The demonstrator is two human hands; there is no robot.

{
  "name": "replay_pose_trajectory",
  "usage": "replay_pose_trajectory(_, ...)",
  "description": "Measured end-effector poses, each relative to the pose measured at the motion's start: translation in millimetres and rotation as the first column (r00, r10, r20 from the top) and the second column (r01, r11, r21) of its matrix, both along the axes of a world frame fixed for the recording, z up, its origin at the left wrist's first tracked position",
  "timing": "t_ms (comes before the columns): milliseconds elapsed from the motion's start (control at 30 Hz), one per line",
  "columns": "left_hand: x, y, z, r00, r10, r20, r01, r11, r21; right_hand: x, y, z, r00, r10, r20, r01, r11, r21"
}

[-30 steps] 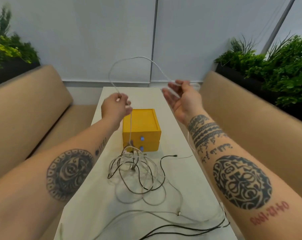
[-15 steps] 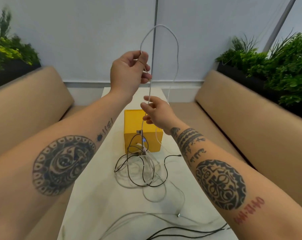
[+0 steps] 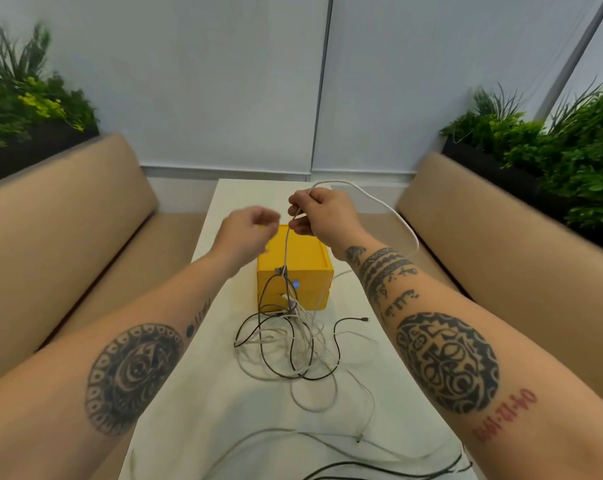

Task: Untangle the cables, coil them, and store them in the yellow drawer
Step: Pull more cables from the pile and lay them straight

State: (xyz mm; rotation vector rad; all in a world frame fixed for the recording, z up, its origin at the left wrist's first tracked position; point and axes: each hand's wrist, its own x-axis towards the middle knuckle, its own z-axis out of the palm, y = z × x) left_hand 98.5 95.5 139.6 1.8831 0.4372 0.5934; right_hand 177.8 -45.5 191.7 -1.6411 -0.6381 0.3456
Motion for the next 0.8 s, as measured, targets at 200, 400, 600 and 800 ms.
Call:
replay_pose_trajectory(200,-4,-9,-77,0.912,-0.063,-0.405,0.171,0.956,0.238,-7,-1,26,0.995,0.022,-0.097,0.000,0.976,0.220)
replay_pose_trajectory(400,-2,-12,-84,0.910,0.051,-0.411,0.107,0.930,0.353,3,-11,44,0.978,-0.006,-0.210,0.091,0.913,0.398)
replay_pose_trajectory(600,3,-12,-71,0.958,0.103,-0.266,0.007,0.924,0.383,14,-25,50,0.942,0.032,-0.333,0.160,0.831,0.533)
replay_pose_trajectory(800,13,-12,-38,0.975,0.216,0.055,-0.190,0.934,-0.302,24,-37,36,0.898,-0.029,-0.440,0.261,0.838,0.478)
